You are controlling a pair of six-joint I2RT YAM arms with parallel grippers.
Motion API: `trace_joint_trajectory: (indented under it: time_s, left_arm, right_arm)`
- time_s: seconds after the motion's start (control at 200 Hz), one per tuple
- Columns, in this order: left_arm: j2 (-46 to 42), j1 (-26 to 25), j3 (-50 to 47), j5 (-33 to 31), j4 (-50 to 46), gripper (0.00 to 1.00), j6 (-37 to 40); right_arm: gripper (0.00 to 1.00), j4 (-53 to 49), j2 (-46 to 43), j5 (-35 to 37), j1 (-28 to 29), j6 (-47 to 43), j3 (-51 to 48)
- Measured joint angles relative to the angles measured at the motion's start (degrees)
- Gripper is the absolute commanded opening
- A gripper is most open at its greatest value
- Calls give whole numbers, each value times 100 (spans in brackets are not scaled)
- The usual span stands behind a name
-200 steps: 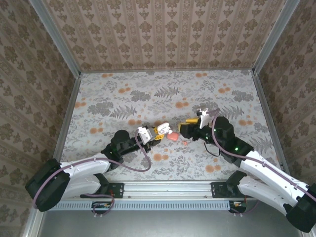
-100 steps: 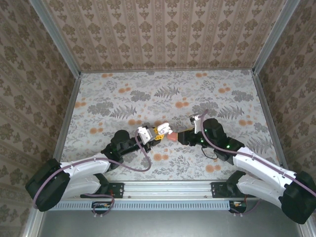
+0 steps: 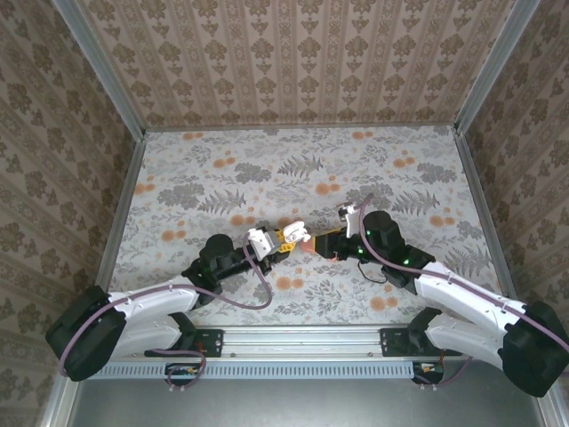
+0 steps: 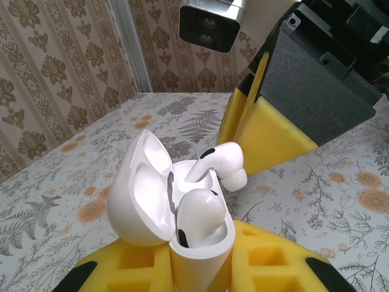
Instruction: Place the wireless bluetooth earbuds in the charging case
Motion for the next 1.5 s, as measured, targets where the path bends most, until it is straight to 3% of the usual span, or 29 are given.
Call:
trace_joint_trajectory:
  time_s: [0.53, 0.94, 1.24, 1.5]
  left_arm:
    - [-26, 0, 0, -63, -39, 5, 0]
    - [-461, 92, 0, -990, -487, 5, -22]
    - [-662, 549, -94, -1729, -793, 5, -540]
    - [-1563, 1134, -315, -2238, -1530, 4, -1058]
  right_arm:
    - [47, 170, 243, 4, 120, 17, 11]
    - [46, -1300, 328, 365, 308, 42, 586]
    - [46, -2933, 1753, 796, 529, 52, 2166]
    - [47, -3827, 3410, 925, 595, -181, 3635]
